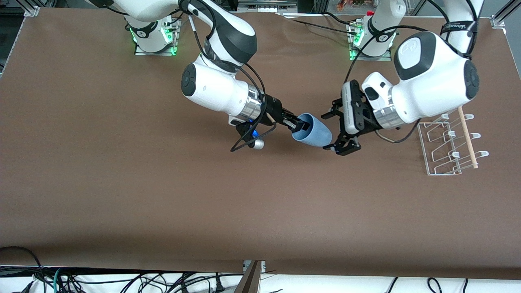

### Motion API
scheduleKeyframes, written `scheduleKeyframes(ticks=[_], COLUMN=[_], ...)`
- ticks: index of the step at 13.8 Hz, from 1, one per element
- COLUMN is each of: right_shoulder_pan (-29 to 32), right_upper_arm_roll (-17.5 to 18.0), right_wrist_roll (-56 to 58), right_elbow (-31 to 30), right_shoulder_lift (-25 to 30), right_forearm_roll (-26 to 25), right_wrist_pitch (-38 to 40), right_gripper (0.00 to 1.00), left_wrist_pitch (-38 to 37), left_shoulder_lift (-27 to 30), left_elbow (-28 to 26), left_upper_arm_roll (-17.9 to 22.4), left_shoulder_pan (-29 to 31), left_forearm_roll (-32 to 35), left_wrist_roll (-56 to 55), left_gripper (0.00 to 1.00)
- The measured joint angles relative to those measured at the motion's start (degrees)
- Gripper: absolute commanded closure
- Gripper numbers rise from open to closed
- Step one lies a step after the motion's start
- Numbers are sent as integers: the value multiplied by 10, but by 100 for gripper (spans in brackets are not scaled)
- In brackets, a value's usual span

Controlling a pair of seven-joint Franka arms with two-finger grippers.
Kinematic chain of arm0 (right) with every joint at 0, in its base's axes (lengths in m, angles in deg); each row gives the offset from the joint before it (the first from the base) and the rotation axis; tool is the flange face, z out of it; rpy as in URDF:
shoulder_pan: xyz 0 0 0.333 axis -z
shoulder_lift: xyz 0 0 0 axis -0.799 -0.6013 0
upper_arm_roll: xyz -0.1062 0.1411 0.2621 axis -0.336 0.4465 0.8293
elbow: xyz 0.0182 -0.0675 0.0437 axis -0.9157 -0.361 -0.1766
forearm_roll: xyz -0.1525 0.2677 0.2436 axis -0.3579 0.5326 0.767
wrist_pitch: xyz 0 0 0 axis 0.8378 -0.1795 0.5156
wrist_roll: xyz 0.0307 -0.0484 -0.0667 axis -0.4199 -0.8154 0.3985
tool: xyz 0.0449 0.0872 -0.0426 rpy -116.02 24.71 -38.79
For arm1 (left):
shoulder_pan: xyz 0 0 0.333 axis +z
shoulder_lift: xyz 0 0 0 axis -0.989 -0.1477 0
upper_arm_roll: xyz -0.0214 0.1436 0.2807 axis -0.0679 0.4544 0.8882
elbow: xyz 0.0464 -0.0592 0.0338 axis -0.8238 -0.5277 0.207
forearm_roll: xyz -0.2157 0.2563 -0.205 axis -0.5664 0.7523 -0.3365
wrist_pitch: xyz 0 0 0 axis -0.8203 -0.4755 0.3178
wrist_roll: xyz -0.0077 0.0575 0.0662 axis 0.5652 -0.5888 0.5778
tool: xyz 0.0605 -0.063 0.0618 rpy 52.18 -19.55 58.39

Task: Transfer cup to left arm and place on rack
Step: 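Close the left gripper on the cup rim held by the right gripper, then open the right gripper and withdraw it while the left gripper holds the cup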

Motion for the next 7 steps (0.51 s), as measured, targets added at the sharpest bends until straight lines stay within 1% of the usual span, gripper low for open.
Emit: scheduleKeyframes(ticks=[1, 2, 3, 4, 5, 6, 7], right_shoulder_pan=[-1, -1, -2, -2, -2, -2, -2], right_upper_arm_roll=[0, 0, 0, 0, 0, 0, 0], right_wrist_roll=[0, 0, 0, 0, -1, -6, -6], right_elbow=[0, 0, 0, 0, 0, 0, 1], right_shoulder_lift=[0, 0, 0, 0, 0, -1, -1], right_forearm_roll=[0, 0, 0, 0, 0, 1, 1], right_wrist_pitch=[0, 0, 0, 0, 1, 1, 1], right_gripper=[100, 100, 100, 100, 100, 100, 100], left_wrist_pitch=[9, 13, 16, 24, 29, 31, 31], left_shoulder_lift=[-1, -2, -2, -3, -3, -3, -3], left_elbow=[-4, -6, -7, -8, -8, -8, -8], left_upper_arm_roll=[-4, -6, -8, -9, -9, -8, -9], left_shoulder_pan=[0, 0, 0, -1, 0, 0, 0], left_forearm_roll=[0, 0, 0, 0, 0, 0, 0], left_wrist_roll=[0, 1, 3, 5, 7, 10, 11], left_gripper=[0, 19, 51, 69, 82, 90, 92])
